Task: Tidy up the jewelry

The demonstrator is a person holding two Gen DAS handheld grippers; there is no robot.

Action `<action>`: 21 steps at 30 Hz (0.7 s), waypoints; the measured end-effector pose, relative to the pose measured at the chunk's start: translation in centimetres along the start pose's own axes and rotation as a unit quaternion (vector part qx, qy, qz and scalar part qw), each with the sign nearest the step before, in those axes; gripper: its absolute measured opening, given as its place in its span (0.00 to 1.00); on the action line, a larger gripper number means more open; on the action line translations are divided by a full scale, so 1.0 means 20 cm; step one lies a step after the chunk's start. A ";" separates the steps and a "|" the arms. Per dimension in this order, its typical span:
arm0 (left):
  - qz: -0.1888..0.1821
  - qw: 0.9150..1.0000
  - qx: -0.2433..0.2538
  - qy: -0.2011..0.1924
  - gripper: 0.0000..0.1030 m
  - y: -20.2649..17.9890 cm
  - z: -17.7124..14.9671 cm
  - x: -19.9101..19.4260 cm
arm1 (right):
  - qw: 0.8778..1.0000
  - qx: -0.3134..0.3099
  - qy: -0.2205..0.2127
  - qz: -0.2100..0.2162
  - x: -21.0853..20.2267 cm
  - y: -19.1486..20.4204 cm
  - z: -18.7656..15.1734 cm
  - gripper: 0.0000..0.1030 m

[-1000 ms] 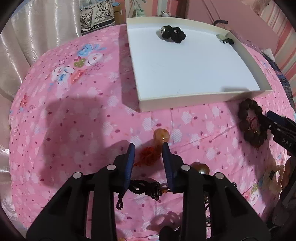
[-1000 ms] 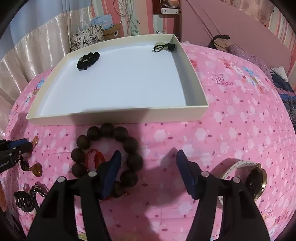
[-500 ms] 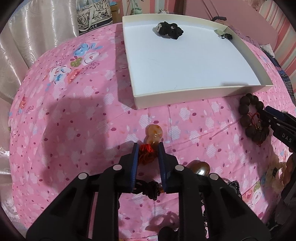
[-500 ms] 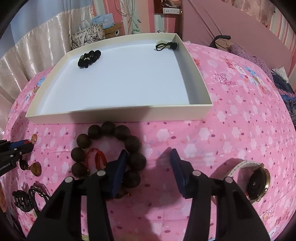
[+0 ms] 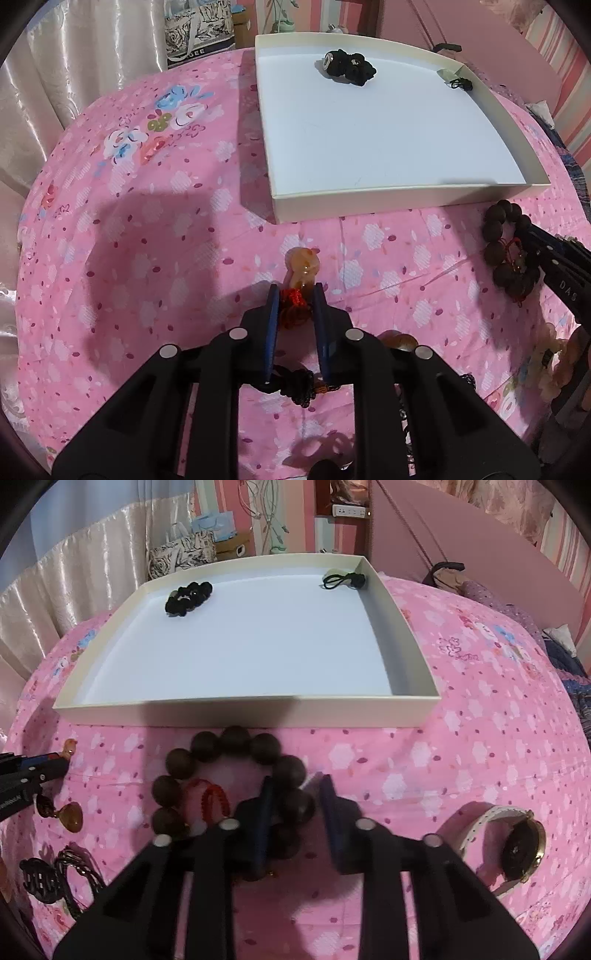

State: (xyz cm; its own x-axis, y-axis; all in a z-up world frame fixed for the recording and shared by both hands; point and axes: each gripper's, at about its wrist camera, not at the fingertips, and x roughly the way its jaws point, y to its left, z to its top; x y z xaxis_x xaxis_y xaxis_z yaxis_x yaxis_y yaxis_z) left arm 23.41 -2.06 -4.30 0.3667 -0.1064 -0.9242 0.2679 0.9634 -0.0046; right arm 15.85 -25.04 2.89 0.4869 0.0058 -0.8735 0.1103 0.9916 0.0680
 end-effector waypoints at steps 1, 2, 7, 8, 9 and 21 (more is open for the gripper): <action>0.001 1.000 0.000 -0.001 0.15 0.00 0.00 0.00 | 1.000 0.000 0.000 0.000 0.00 0.00 0.00 0.22; 0.002 1.000 0.000 -0.002 0.15 0.00 0.00 0.00 | 1.000 0.000 -0.002 0.000 0.00 0.00 0.00 0.21; 0.006 1.000 0.002 -0.006 0.15 -0.01 0.00 0.00 | 1.000 -0.003 -0.017 0.002 -0.03 0.02 0.00 0.19; 0.006 1.000 0.001 -0.007 0.14 -0.01 0.00 -0.01 | 1.000 -0.005 -0.024 0.000 -0.05 0.03 0.00 0.19; 0.006 1.000 0.001 -0.008 0.09 -0.01 -0.01 -0.01 | 0.999 -0.008 -0.032 -0.002 -0.07 0.03 0.01 0.19; 0.011 0.999 0.020 -0.047 0.05 -0.05 -0.02 -0.14 | 0.994 -0.030 -0.101 -0.009 -0.24 0.08 0.03 0.19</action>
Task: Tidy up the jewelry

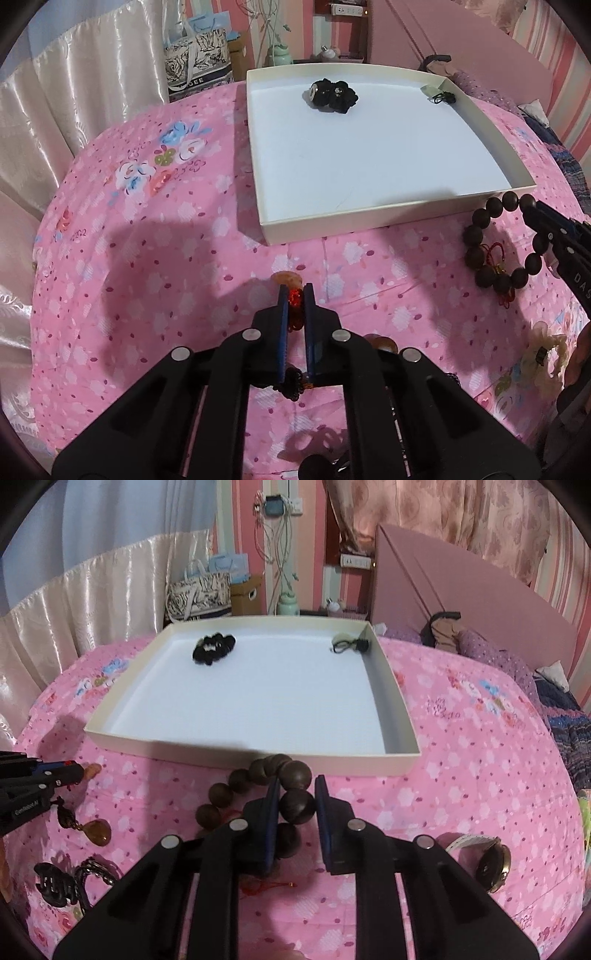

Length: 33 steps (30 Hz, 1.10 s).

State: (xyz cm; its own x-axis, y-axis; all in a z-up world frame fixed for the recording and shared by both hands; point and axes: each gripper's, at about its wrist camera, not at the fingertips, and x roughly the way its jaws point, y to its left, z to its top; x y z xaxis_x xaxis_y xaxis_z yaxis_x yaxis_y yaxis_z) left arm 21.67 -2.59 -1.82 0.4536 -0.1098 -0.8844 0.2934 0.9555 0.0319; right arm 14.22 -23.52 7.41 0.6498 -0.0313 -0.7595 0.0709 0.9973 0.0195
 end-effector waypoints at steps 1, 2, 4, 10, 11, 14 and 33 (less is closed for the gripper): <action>-0.001 1.000 -0.001 -0.002 0.05 0.00 0.00 -0.01 | 1.000 0.001 -0.004 0.001 -0.01 0.00 0.00 0.19; -0.002 1.000 -0.002 -0.005 0.05 0.00 0.00 -0.02 | 1.000 0.003 -0.008 0.003 -0.02 -0.01 0.01 0.19; -0.005 1.000 -0.002 -0.011 0.05 0.00 0.01 -0.04 | 1.000 0.005 -0.015 0.006 -0.04 -0.01 0.01 0.19; -0.015 0.999 -0.005 -0.030 0.05 0.01 0.01 -0.12 | 1.000 0.009 -0.028 0.011 -0.07 -0.02 0.02 0.19; -0.016 0.999 -0.005 -0.032 0.05 0.01 0.01 -0.13 | 0.999 0.009 -0.031 0.012 -0.07 -0.02 0.02 0.19; -0.016 0.999 -0.005 -0.040 0.05 0.01 0.01 -0.16 | 0.999 0.007 -0.037 0.011 -0.09 -0.01 0.03 0.19; -0.029 0.996 -0.032 -0.074 0.05 0.00 0.33 -0.33 | 0.998 0.008 -0.058 0.029 -0.15 0.01 0.33 0.19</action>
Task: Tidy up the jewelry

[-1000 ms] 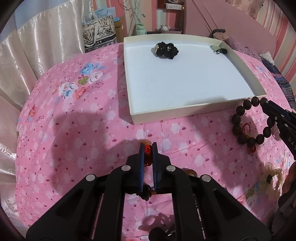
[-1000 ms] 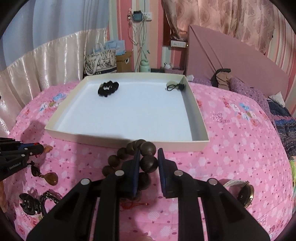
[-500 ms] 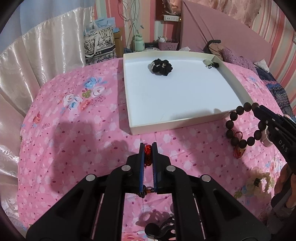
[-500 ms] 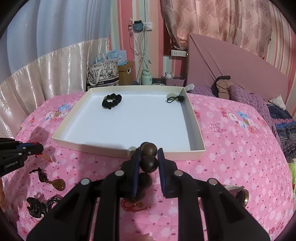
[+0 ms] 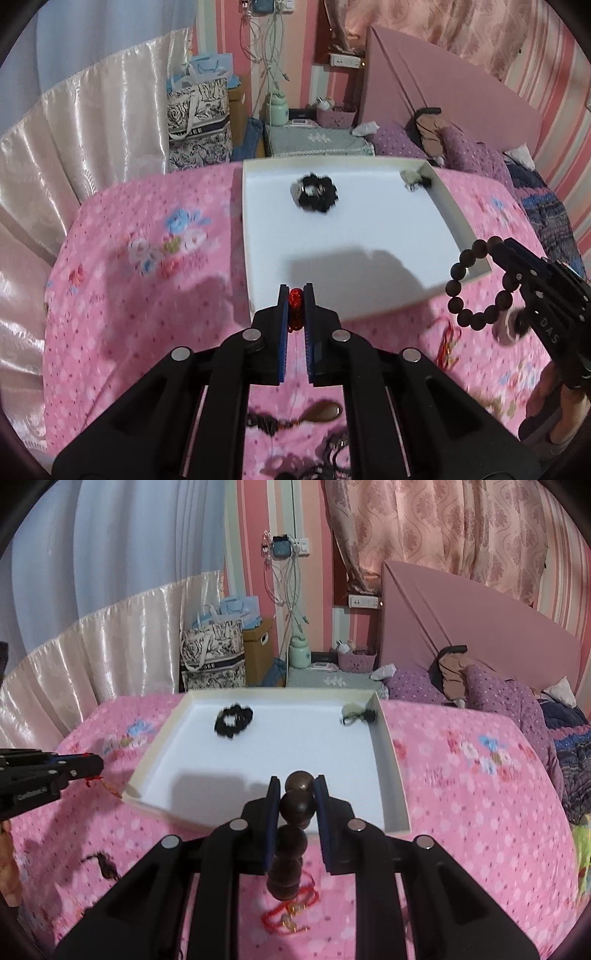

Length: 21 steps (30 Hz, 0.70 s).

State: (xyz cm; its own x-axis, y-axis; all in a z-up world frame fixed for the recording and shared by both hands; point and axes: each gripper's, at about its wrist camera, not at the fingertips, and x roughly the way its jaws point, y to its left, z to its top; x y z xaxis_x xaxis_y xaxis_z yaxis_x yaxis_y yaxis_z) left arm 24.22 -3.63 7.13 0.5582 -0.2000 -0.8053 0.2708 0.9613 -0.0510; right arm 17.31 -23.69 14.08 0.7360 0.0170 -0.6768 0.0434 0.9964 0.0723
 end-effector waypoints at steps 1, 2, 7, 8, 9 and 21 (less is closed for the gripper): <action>0.001 1.000 -0.003 -0.002 0.05 0.00 0.03 0.01 | 1.000 -0.001 0.001 0.001 0.02 0.00 0.04 0.19; 0.002 1.000 -0.004 -0.003 0.05 0.00 0.05 0.03 | 1.000 -0.001 0.002 0.001 0.04 0.00 0.07 0.19; 0.003 1.000 -0.018 0.002 0.05 0.00 0.17 0.16 | 1.000 -0.006 0.015 -0.002 0.22 0.02 0.19 0.19; 0.001 1.000 -0.022 0.002 0.05 0.00 0.19 0.19 | 1.000 -0.005 0.018 -0.004 0.26 0.02 0.21 0.19; 0.002 1.000 -0.025 0.002 0.05 0.00 0.22 0.22 | 1.000 -0.002 0.020 -0.004 0.29 0.02 0.22 0.19; 0.030 0.999 -0.028 0.005 0.05 0.01 0.47 0.56 | 1.000 -0.004 0.011 -0.005 0.64 0.03 0.42 0.18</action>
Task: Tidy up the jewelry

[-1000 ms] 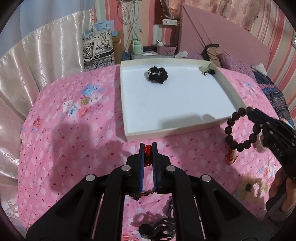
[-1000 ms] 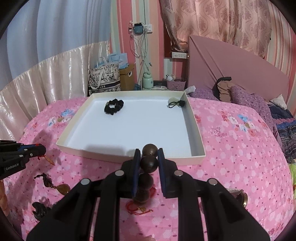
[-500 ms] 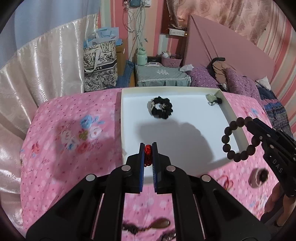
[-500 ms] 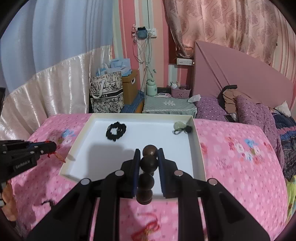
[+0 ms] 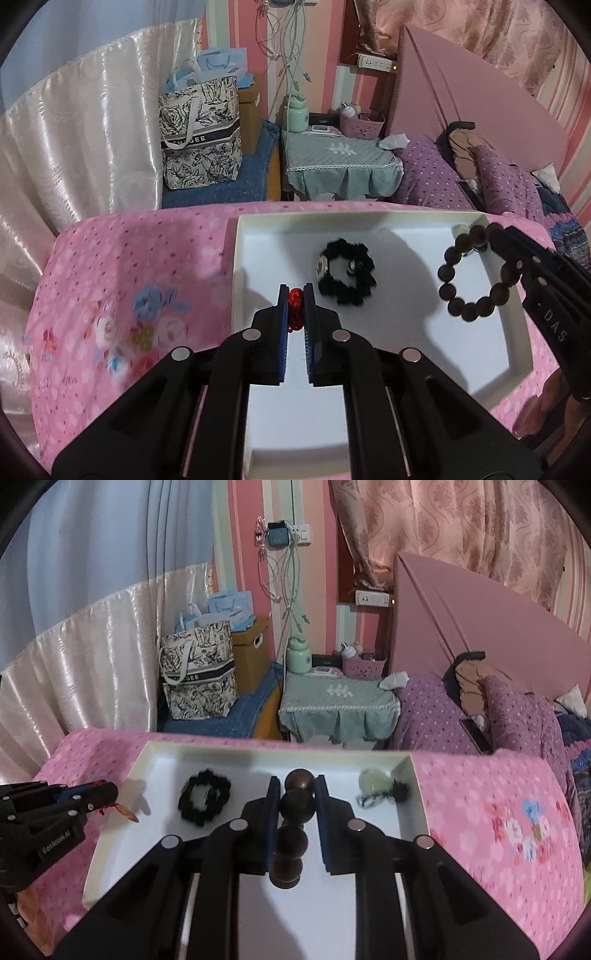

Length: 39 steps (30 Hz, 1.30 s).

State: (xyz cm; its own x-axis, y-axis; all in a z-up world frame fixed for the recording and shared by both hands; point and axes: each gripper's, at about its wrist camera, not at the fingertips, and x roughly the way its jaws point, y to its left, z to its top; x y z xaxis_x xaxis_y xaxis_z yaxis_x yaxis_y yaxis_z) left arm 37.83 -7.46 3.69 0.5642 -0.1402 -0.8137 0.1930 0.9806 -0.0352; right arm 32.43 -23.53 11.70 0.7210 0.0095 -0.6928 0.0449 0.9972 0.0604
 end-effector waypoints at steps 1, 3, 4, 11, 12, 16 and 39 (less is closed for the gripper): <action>0.000 1.000 0.001 -0.001 0.05 0.00 0.01 0.02 | 1.000 -0.001 -0.002 -0.002 0.04 -0.01 0.01 0.18; 0.002 1.000 0.003 0.000 0.05 -0.01 0.03 0.06 | 1.000 0.000 0.001 0.000 0.09 -0.01 0.02 0.18; 0.001 1.000 0.003 0.003 0.05 -0.01 0.04 0.09 | 1.000 0.001 0.007 0.001 0.13 -0.02 0.02 0.18; 0.010 1.000 0.009 0.018 0.05 -0.02 0.02 0.27 | 0.998 0.010 0.050 -0.036 0.30 -0.11 -0.05 0.19; 0.012 1.000 0.008 0.021 0.05 -0.02 0.02 0.29 | 0.998 0.015 0.058 -0.037 0.32 -0.12 -0.06 0.19; 0.009 0.999 0.001 0.033 0.05 -0.01 0.02 0.35 | 0.996 0.026 0.074 -0.039 0.37 -0.17 -0.09 0.19; 0.026 0.999 0.003 0.042 0.06 -0.01 0.00 0.43 | 0.989 0.018 0.136 -0.051 0.51 -0.18 -0.10 0.19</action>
State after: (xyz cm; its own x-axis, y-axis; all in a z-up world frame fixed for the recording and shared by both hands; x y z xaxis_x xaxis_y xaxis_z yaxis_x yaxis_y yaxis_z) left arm 42.56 -8.80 -3.26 0.5048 -0.0762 -0.8599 0.1690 0.9856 0.0119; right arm 38.11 -26.87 2.99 0.4998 -0.0660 -0.8636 0.1362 0.9907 0.0031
